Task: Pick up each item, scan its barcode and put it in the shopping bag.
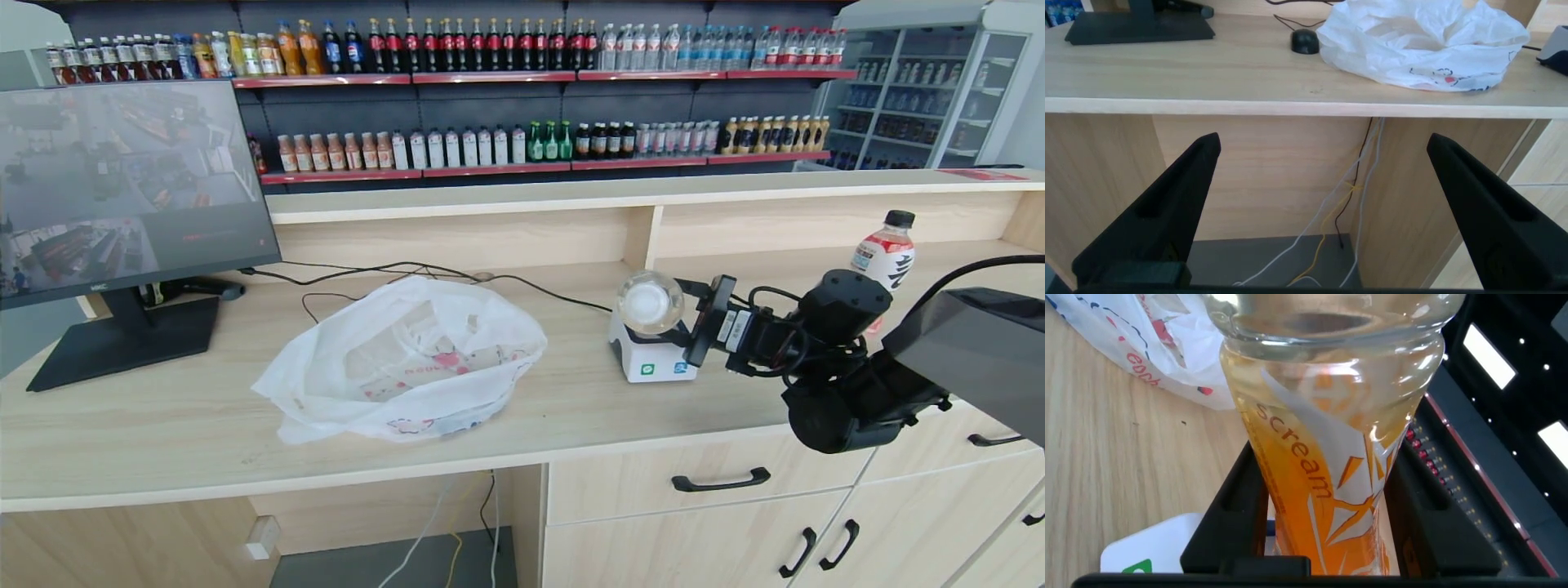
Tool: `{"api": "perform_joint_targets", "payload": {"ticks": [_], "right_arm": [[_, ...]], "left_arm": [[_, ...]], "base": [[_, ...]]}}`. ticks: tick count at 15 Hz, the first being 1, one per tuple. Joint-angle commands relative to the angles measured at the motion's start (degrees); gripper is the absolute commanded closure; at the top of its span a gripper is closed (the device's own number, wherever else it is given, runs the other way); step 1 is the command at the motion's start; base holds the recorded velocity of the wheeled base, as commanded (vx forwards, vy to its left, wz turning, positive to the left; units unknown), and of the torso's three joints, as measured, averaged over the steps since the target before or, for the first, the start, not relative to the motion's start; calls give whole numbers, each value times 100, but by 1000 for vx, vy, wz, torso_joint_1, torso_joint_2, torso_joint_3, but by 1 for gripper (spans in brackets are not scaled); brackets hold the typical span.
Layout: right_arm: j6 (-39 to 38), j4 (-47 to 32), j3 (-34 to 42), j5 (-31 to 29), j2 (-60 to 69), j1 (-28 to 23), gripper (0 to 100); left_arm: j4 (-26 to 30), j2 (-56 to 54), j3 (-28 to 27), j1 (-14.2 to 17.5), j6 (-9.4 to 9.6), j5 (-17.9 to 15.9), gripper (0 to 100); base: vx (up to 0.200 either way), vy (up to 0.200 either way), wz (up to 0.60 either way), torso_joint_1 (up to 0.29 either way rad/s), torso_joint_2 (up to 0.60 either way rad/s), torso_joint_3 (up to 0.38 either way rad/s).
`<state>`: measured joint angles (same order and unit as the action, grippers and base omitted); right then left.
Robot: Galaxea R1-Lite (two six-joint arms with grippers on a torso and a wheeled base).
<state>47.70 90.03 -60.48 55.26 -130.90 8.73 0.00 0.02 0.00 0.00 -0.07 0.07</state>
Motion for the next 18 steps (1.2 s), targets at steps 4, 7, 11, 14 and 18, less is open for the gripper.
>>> {"api": "perform_joint_targets", "payload": {"ticks": [4, 7, 11, 14, 18], "right_arm": [[2, -3, -8, 2, -14, -3, 100], [-15, -3, -8, 2, -14, -3, 100], [-68, -3, -52, -50, 21, 6, 100], [-384, -3, -17, -217, 214, 15, 100], [-912, -3, 150, -938, 706, 261, 100]], "left_arm": [[0, -2, 0, 0, -1, 1, 0], [0, -2, 0, 0, -1, 1, 0], [0, -2, 0, 0, -1, 1, 0], [0, -2, 0, 0, -1, 1, 0], [0, -2, 0, 0, -1, 1, 0]], "base": [[0, 0, 0, 0, 0, 0], [0, 0, 0, 0, 0, 0], [0, 0, 0, 0, 0, 0], [0, 0, 0, 0, 0, 0], [0, 0, 0, 0, 0, 0]]}}
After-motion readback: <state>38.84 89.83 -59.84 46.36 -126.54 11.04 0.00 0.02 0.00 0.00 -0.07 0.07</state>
